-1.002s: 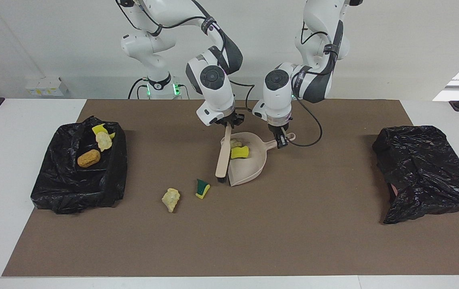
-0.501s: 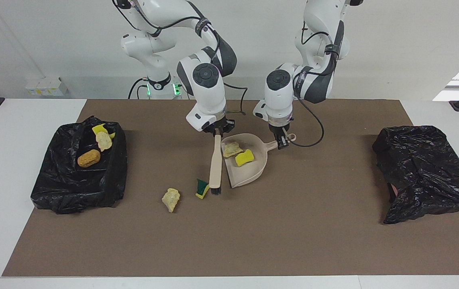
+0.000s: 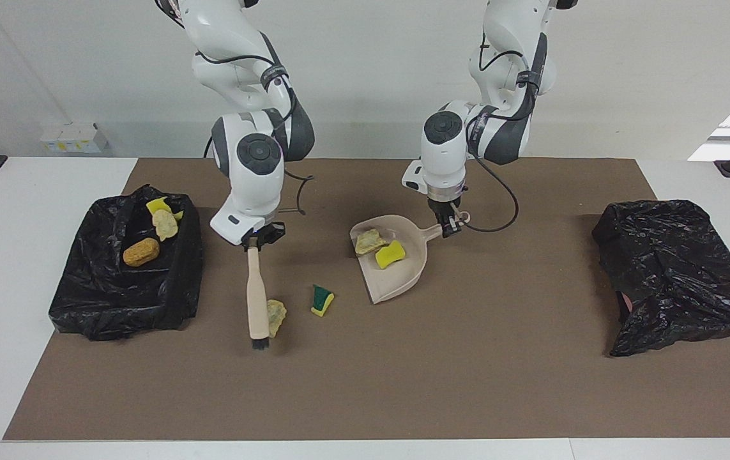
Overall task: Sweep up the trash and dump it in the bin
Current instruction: 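Brush the remaining scraps into the dustpan held by the left gripper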
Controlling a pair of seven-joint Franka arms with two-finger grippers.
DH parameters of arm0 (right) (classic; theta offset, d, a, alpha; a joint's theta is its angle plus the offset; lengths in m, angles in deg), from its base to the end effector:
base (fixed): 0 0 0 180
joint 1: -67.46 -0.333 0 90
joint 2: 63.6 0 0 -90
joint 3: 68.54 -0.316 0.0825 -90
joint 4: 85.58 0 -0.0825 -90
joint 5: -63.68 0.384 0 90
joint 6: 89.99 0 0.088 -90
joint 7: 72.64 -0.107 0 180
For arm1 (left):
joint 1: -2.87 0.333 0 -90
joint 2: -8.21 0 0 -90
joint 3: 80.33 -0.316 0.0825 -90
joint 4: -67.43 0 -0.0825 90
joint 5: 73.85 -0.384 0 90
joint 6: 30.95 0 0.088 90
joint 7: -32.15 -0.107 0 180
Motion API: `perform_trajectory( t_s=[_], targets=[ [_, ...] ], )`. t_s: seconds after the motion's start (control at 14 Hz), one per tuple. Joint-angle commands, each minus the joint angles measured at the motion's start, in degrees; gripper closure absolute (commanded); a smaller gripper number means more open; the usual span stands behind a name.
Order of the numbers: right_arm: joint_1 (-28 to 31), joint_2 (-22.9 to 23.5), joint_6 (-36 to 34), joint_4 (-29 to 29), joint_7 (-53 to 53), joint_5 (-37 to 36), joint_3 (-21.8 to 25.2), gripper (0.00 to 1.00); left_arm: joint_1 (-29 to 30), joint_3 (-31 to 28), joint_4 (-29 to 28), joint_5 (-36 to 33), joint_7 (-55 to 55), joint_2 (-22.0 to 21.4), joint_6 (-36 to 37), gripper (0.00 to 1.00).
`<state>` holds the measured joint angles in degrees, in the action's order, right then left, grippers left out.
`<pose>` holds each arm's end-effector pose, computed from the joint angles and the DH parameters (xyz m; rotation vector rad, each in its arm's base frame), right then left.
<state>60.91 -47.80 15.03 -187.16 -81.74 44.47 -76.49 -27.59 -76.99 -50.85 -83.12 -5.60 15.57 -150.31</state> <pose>0.5977 0.1216 0.3924 2.8055 0.3031 -0.2117 0.4689 -0.3036 0.3637 -2.3644 1.8653 0.1709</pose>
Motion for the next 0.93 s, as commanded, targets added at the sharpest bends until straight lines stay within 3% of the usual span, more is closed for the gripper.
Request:
perform_trajectory(
  t_s=[0.0,0.29,0.86],
  targets=[
    [1.9,8.0,-7.3,10.3,2.5,-3.0,-0.9,1.00,1.0,-0.3,-2.1,2.1,4.0,-1.4,-1.9,1.00],
    [0.8,9.4,-6.4,10.4,2.6,3.9,-1.5,1.00,1.1,-0.3,-2.1,2.5,9.3,-1.6,-1.6,1.00],
    [-10.5,9.2,-6.6,9.7,2.6,22.9,-1.8,1.00,0.6,-0.3,-2.7,2.6,9.4,-0.2,-5.2,1.00]
  ],
)
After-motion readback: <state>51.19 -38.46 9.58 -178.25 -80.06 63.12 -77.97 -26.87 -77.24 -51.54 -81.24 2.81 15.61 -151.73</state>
